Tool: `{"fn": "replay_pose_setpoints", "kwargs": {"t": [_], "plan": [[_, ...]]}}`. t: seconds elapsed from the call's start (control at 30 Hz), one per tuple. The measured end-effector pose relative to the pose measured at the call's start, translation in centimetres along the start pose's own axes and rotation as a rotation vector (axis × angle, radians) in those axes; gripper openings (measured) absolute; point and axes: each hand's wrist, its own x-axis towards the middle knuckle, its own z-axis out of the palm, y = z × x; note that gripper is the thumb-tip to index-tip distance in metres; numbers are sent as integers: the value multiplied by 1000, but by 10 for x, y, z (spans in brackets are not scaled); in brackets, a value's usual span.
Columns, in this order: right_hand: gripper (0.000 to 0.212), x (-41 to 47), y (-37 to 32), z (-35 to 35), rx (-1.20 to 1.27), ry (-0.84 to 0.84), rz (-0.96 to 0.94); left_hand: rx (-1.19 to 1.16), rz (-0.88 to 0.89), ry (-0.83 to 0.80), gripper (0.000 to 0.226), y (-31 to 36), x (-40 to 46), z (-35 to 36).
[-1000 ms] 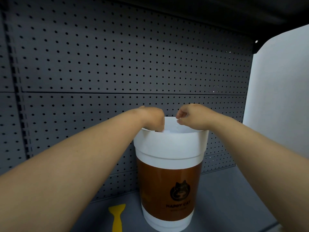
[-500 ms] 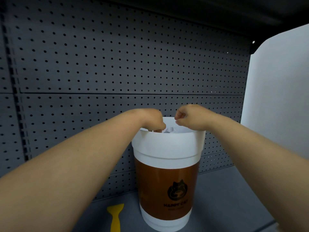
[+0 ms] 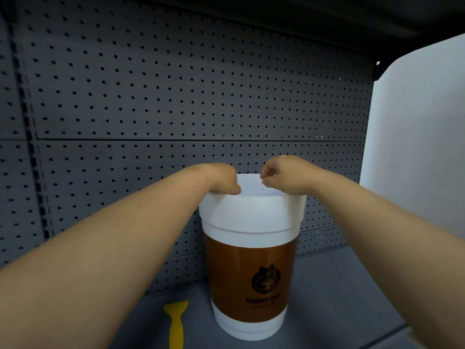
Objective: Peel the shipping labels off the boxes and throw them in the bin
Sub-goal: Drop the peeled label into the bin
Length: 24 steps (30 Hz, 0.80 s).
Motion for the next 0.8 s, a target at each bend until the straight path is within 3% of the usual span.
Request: {"fn": "replay_pose_setpoints", "kwargs": {"t": [0.1,0.27,0.43,0.57,0.8], "plan": [[20,-2,-1,0,-2,2,3,69,-29,45,35,-1,2,0],[21,-5,-2,-2,-10,3,8,71,-3,74,13,-3,1,-1],[21,-7,-5,-3,-9,5,11,70,-10,118,37,-2,-2,-3],[19,-9,-8,-3,-4,4,15,35,-26,205,44,-1,-4,-1],[17,-9,-17,-4,-3,32,10,68,-2,350,26,-6,-15,-2]]}}
